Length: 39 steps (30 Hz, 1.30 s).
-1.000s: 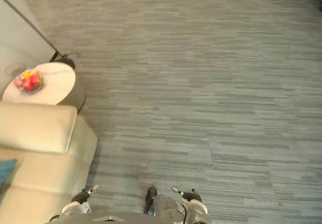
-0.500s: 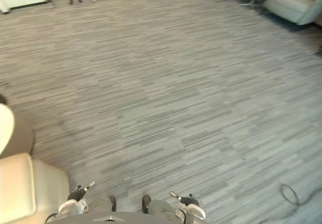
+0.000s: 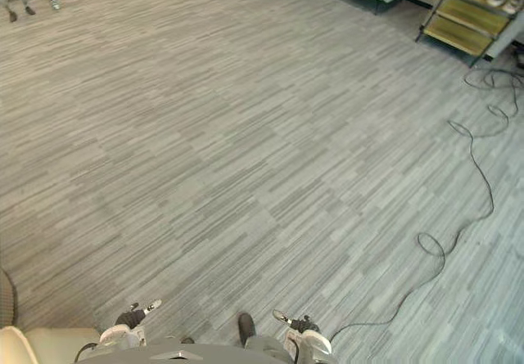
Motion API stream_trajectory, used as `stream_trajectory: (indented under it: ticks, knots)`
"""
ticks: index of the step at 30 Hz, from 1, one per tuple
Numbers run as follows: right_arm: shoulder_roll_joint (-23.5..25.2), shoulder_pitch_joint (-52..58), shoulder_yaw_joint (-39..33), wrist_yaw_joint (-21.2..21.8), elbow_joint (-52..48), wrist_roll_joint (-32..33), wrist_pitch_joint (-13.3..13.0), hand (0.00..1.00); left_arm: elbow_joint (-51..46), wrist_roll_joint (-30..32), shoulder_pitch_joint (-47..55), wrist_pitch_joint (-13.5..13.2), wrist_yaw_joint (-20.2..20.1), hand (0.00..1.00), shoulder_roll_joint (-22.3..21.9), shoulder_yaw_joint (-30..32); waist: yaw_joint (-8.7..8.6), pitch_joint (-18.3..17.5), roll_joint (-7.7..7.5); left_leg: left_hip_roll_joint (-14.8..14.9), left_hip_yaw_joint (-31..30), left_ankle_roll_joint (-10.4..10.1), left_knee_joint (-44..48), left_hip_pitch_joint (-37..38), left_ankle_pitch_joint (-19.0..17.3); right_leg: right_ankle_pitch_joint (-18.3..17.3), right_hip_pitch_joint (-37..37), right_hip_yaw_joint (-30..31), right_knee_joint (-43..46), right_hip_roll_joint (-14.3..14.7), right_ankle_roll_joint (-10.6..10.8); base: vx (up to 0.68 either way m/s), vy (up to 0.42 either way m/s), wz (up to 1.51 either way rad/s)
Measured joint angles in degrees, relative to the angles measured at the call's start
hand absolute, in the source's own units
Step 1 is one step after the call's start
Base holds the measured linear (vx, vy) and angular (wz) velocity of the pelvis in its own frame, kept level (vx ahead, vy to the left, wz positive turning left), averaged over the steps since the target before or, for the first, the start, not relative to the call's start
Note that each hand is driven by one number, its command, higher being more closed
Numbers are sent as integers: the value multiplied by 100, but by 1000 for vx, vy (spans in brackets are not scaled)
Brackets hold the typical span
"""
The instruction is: Pick up cushions and gather them together orderly.
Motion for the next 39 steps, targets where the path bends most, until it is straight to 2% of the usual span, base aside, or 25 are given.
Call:
stream_trajectory:
  ticks: [2,6,8,11,12,13,14,15,16,17,19,20,21,22,23,26,29,31,32,33,34,35,36,38,39]
  knots:
    - [-14,5,9,2,35,-5,-3,0,3,0,47,3,-10,0,116,-156,-43,21,-5,-11,48,-57,0,143,-39,247,78,-191,-13,12,202,-61,-49,-44]
    - [-75,-18,10,0,66,-70,27,0,-33,-3,60,0,-23,0,123,-279,-71,76,72,159,18,-110,1,155,-9,302,237,-25,-593,236,207,-58,-118,-51]
    - [-118,-14,-28,2,167,-95,27,0,-46,-3,68,0,-23,0,132,-333,-124,133,34,253,-24,-132,2,158,3,324,251,-15,-719,357,201,-65,-129,-30]
    - [-115,-61,-154,1,214,-75,24,0,-87,-6,40,0,-22,0,149,-285,-204,259,77,497,158,-446,312,93,-143,226,98,6,-466,524,113,-40,-72,-30]
    - [-68,-88,-179,-2,208,12,0,0,-122,-8,8,0,-24,0,177,-196,-190,380,11,644,212,-459,792,-50,-238,155,57,83,-306,566,106,-57,-82,-39]
    - [-30,-96,-187,-3,199,30,-3,0,-164,-12,-22,0,-25,0,197,-126,-178,441,-73,690,237,-439,1106,-149,-226,139,50,143,-266,558,93,-74,-137,-40]
    - [26,-80,-183,-7,137,75,-10,0,-304,-19,-36,4,-22,0,213,-10,-127,505,-143,818,244,-198,1838,-469,-73,48,77,180,-302,546,114,-3,-140,-47]
    - [20,-76,-174,-11,8,135,2,0,-340,-27,-34,-4,-18,0,180,10,-60,511,-104,1043,124,-40,2592,-887,59,-239,-26,59,151,479,-48,38,-103,-59]
    - [22,1,-170,-11,-39,195,-24,0,-440,-101,-53,-57,-23,0,213,21,-31,620,-198,902,-128,-226,3007,-1038,-141,-293,-260,31,800,205,-34,48,38,-57]
    - [-98,10,-217,-17,-39,245,-18,0,-422,-121,-22,-32,-27,0,161,42,-74,647,-53,781,-341,-131,2729,-1043,-299,-376,-232,131,874,258,-5,10,81,-47]
    - [-98,36,-156,-21,-199,248,-15,0,-441,-120,-18,-26,-22,0,59,142,-54,649,33,475,-290,-48,2183,-1191,-546,-382,-200,356,558,309,19,-13,46,-49]
    - [-94,45,-124,-21,-278,247,-14,0,-425,-121,6,-25,-25,0,-43,165,2,571,158,485,-299,-35,1829,-1276,-619,-385,-135,392,531,467,29,44,-11,-88]
    - [-102,57,-57,-23,-572,301,-17,0,-540,-215,105,-104,-49,0,-120,236,170,574,347,483,-365,-148,1401,-1348,-731,-1008,-694,71,2422,393,-158,68,-62,-71]
    - [45,175,135,-36,-649,303,-50,0,-800,-265,165,-124,-74,0,-10,311,222,595,-57,192,-411,-203,1722,-1371,-685,-1731,-351,317,2715,-6,34,94,-112,-40]
    - [69,199,265,-30,-683,291,-39,0,-806,-328,143,-127,-135,0,56,316,103,648,-128,286,-621,-316,2621,-1750,-834,-2151,-150,545,2582,92,79,66,-38,-13]
    - [-28,138,261,-21,-692,304,-92,0,-793,-410,164,-116,-154,0,-27,377,129,496,-16,136,-952,-339,2596,-2290,-936,-2070,-75,821,2022,185,96,116,66,-42]
    - [71,217,283,-7,-702,315,-96,0,-844,-450,237,-84,-141,0,-35,382,291,327,-49,71,-960,-6,1825,-2333,-303,-2049,74,1459,1655,134,196,346,226,-108]
    - [255,490,247,5,-704,303,-104,0,-732,-446,305,-43,-141,0,95,348,216,-155,-416,-292,-675,224,1874,-2279,-483,-2203,-195,1757,2387,-230,701,574,233,-53]
    - [318,533,211,16,-704,283,-95,0,-727,-454,282,-31,-143,0,121,319,205,-169,-553,-377,-509,346,1904,-2131,-616,-2117,-413,1865,3296,-316,1000,569,143,-31]
    - [329,533,180,19,-694,275,-92,0,-730,-452,271,-32,-142,0,130,293,208,-150,-585,-404,-480,393,1912,-2054,-677,-1977,-465,1879,3628,-331,1169,526,130,-29]
    - [354,533,113,39,-684,271,-87,0,-706,-462,239,18,-145,0,206,96,157,-93,-585,-460,-473,479,1872,-1689,-802,-1434,-486,1861,4262,-351,1476,495,122,-29]
    - [333,500,107,81,-689,243,-100,0,-669,-495,246,33,-142,0,246,-96,110,-34,-504,-456,-474,506,1686,-1222,-905,-792,-589,1782,4841,-354,1542,484,113,-27]
    - [306,485,98,97,-691,238,-106,0,-658,-517,230,46,-142,0,243,-131,94,8,-458,-454,-477,515,1572,-1005,-935,-705,-636,1666,5127,-380,1498,547,87,-22]
    - [230,441,106,130,-687,236,-115,0,-549,-558,250,73,-121,0,205,-273,22,85,-324,-440,-572,530,893,29,-970,-990,-1016,897,6017,-566,884,520,23,-16]
    - [223,426,106,131,-684,240,-121,0,-543,-551,262,74,-104,0,205,-280,-9,91,-318,-422,-619,529,730,213,-969,-1094,-1155,754,6053,-554,796,348,-35,-3]
